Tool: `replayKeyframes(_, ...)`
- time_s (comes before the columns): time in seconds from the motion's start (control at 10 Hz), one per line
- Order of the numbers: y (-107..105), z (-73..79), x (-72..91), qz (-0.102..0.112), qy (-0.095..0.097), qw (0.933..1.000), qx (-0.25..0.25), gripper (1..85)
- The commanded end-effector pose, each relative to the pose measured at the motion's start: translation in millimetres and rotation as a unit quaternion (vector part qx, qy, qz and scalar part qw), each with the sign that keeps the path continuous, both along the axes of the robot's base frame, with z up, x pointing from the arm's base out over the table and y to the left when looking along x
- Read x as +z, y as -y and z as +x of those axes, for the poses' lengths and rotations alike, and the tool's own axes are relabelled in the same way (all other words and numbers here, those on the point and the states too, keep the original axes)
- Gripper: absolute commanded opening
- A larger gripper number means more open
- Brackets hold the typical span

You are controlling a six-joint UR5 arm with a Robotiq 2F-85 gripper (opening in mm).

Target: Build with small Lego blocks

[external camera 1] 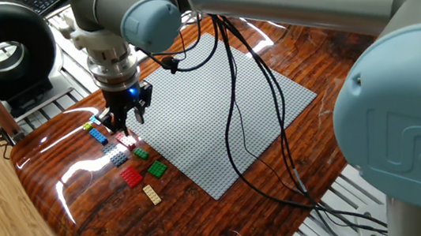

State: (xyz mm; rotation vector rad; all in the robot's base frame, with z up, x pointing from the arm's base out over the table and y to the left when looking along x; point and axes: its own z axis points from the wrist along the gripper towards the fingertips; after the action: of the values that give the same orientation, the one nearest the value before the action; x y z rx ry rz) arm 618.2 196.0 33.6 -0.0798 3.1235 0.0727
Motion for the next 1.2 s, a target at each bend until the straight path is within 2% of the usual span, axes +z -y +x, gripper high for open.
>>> replayKeyframes(0.0, -11.8, 7.2, 0.2, 0.019, 0.01, 0.9997, -0.012, 45.7)
replayKeyframes(0.3, -31.9, 20.8, -4.5, 0.021, 0.017, 0.9991, -0.032, 45.7)
replayKeyframes(0.4, -18.7, 20.5, -0.8, 0.001, 0.015, 0.9994, -0.031, 45.0)
replayKeyframes(0.5, -6.3, 16.1, 3.7, 0.0, 0.007, 0.9998, -0.019, 43.7)
replayKeyframes(0.7, -8.3, 9.2, 3.6, 0.004, -0.005, 1.0, 0.004, 44.3)
replayKeyframes(0.9, -12.2, 9.6, 3.9, 0.011, -0.004, 0.9999, 0.006, 45.3)
replayKeyframes(1.1, -11.0, 10.4, 3.8, 0.009, -0.002, 0.9999, 0.004, 45.3)
